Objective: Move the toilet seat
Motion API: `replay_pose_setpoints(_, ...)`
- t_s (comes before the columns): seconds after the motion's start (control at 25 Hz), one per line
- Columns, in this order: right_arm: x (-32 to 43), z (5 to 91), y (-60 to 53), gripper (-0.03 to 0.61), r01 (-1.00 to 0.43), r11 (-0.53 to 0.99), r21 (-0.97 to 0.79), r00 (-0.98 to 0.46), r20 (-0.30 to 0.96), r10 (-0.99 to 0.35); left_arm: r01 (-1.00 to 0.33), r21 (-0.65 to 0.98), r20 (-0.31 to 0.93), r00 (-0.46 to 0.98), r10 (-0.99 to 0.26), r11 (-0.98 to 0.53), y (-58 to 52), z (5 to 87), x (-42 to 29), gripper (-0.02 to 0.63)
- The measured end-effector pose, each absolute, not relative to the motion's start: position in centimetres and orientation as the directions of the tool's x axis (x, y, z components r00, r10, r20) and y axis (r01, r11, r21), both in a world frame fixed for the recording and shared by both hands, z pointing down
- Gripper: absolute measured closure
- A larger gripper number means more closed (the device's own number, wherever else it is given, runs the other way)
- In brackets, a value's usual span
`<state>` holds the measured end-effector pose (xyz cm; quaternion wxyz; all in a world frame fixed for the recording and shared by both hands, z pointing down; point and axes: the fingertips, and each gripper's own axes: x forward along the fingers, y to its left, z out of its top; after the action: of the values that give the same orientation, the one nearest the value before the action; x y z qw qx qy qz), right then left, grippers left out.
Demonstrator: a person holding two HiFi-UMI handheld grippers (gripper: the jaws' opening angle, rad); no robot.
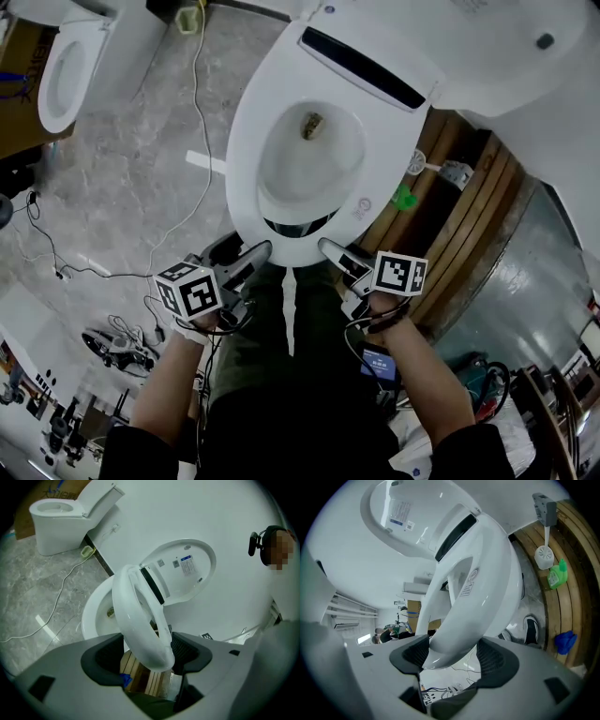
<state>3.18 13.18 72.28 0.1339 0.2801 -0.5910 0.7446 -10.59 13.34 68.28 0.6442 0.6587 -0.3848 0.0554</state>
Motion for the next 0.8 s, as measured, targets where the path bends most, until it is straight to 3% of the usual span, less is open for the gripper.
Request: replay_pose_setpoints(0.8,4.9,63.9,10.1,0.259,-0.406,-0.329,-0.853,-0.820,0.499,-0.280,-0.582,0.809,0.543,0.691,-0.477,0.078,9.6,59.6,-8.8,0.305)
